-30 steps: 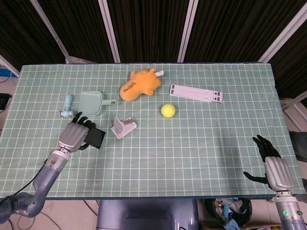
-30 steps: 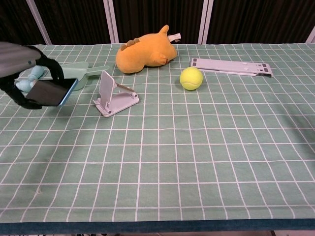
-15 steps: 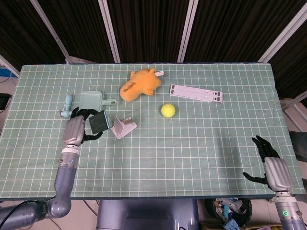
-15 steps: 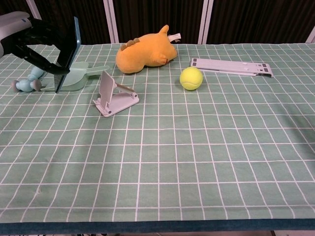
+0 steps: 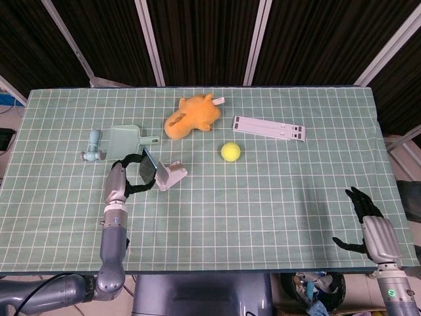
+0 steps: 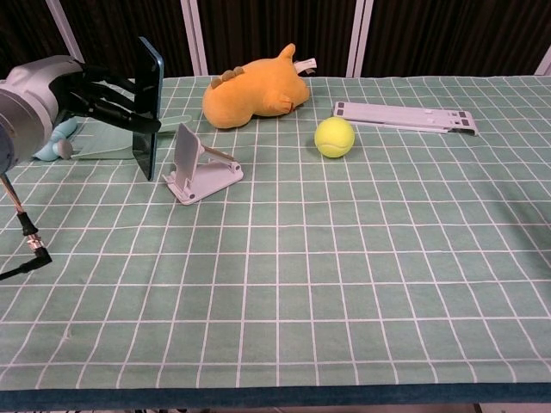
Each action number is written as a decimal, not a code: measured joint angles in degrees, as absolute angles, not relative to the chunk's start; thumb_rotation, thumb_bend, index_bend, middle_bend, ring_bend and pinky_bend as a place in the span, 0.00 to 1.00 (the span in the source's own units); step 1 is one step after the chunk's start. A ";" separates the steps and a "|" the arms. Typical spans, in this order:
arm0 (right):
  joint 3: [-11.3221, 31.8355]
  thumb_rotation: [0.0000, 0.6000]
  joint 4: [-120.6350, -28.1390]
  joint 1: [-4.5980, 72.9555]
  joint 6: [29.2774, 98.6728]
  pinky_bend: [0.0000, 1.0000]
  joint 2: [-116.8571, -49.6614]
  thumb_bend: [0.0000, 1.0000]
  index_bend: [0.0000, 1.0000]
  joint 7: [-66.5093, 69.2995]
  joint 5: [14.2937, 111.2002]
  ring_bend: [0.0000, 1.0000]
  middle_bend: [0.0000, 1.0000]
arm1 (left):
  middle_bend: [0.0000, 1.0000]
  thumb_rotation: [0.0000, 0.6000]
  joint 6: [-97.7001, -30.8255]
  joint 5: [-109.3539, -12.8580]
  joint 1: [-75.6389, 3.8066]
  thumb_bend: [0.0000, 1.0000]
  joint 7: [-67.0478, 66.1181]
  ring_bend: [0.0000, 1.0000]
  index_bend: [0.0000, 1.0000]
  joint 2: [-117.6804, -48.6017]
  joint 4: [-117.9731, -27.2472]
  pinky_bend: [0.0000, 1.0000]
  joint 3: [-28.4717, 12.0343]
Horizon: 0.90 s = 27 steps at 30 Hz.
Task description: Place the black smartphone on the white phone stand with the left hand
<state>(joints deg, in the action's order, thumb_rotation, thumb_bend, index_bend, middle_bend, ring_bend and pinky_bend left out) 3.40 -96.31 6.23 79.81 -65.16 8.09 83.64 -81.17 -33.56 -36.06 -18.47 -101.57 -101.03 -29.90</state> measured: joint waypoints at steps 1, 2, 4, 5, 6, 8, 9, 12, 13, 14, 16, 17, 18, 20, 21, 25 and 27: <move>3.41 1.00 -96.33 6.24 79.77 0.19 -65.14 0.16 0.00 8.13 83.59 0.00 0.00 | 0.55 1.00 -81.30 -33.34 -36.22 0.38 -18.32 0.14 0.50 -101.98 -100.78 0.03 -30.12; 3.42 1.00 -96.34 6.24 79.76 0.19 -65.14 0.16 0.00 8.16 83.58 0.00 0.00 | 0.55 1.00 -81.38 -33.16 -36.38 0.38 -18.19 0.14 0.50 -102.35 -100.62 0.03 -30.32; 3.43 1.00 -96.37 6.24 79.71 0.19 -65.12 0.16 0.00 8.28 83.53 0.00 0.00 | 0.55 1.00 -81.44 -32.93 -36.80 0.38 -17.84 0.15 0.50 -103.18 -100.19 0.03 -30.81; 3.43 1.00 -96.39 6.24 79.69 0.19 -65.11 0.16 0.00 8.33 83.50 0.00 0.00 | 0.55 1.00 -81.42 -32.80 -36.96 0.38 -17.59 0.14 0.50 -103.52 -100.00 0.03 -31.10; 3.44 1.00 -96.41 6.24 79.67 0.19 -65.09 0.16 0.00 8.35 83.48 0.00 0.00 | 0.55 1.00 -81.37 -32.50 -37.11 0.38 -17.23 0.14 0.50 -103.90 -99.84 0.03 -31.51; 3.46 1.00 -96.44 6.26 79.62 0.19 -65.06 0.16 0.00 8.37 83.42 0.00 0.00 | 0.55 1.00 -81.26 -31.63 -37.26 0.38 -16.76 0.14 0.51 -104.42 -99.74 0.03 -32.24; 3.47 1.00 -96.45 6.27 79.56 0.19 -65.04 0.16 0.00 8.39 83.39 0.00 0.00 | 0.55 1.00 -81.15 -30.79 -37.37 0.38 -16.51 0.14 0.51 -104.76 -99.71 0.03 -32.77; 3.51 1.00 -96.46 6.28 79.51 0.19 -64.99 0.16 0.00 8.54 83.29 0.00 0.00 | 0.55 1.00 -80.70 -28.67 -37.98 0.38 -16.46 0.14 0.50 -105.61 -99.24 0.03 -33.96; 3.52 1.00 -96.44 6.28 79.50 0.19 -64.98 0.16 0.00 8.59 83.27 0.00 0.00 | 0.55 1.00 -80.57 -28.46 -38.21 0.38 -16.49 0.14 0.50 -105.85 -98.92 0.03 -34.12; 3.54 1.00 -96.45 6.29 79.49 0.19 -64.97 0.16 0.00 8.64 83.26 0.00 0.00 | 0.55 1.00 -80.45 -28.41 -38.41 0.38 -16.48 0.14 0.50 -106.10 -98.60 0.03 -34.18; 3.58 1.00 -96.46 6.31 79.42 0.19 -64.94 0.16 0.00 8.74 83.17 0.00 0.00 | 0.55 1.00 -80.20 -28.40 -38.70 0.38 -16.43 0.14 0.50 -106.48 -97.98 0.03 -34.22; 3.59 1.00 -96.45 6.33 79.38 0.19 -64.94 0.16 0.00 8.77 83.13 0.00 0.00 | 0.55 1.00 -80.12 -28.39 -38.78 0.38 -16.42 0.14 0.50 -106.58 -97.73 0.03 -34.23; 3.60 1.00 -96.45 6.34 79.33 0.19 -64.94 0.16 0.00 8.81 83.09 0.00 0.00 | 0.55 1.00 -79.98 -28.37 -38.88 0.38 -16.37 0.14 0.50 -106.69 -97.39 0.03 -34.26; 3.62 1.00 -96.47 6.35 79.28 0.19 -64.92 0.16 0.00 8.86 83.05 0.00 0.00 | 0.55 1.00 -79.65 -28.39 -39.01 0.38 -16.21 0.14 0.50 -106.80 -96.85 0.03 -34.34; 3.64 1.00 -96.47 6.37 79.26 0.19 -64.92 0.16 0.00 8.86 83.02 0.00 0.00 | 0.55 1.00 -79.49 -28.46 -39.11 0.38 -16.14 0.14 0.50 -106.85 -96.47 0.03 -34.38; 3.63 1.00 -96.49 6.39 79.15 0.19 -64.90 0.16 0.00 8.93 82.96 0.00 0.00 | 0.55 1.00 -79.11 -28.79 -39.44 0.38 -16.31 0.14 0.50 -106.83 -95.70 0.03 -34.38; 3.63 1.00 -96.52 6.43 79.07 0.19 -64.90 0.16 0.00 8.91 82.96 0.00 0.00 | 0.55 1.00 -78.92 -28.98 -39.62 0.38 -16.57 0.14 0.50 -106.68 -95.37 0.03 -34.37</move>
<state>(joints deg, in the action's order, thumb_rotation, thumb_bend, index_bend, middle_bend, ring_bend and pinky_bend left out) 3.63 -96.52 6.43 79.07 -64.90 8.91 82.96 -78.92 -28.98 -39.62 -16.57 -106.68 -95.37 -34.37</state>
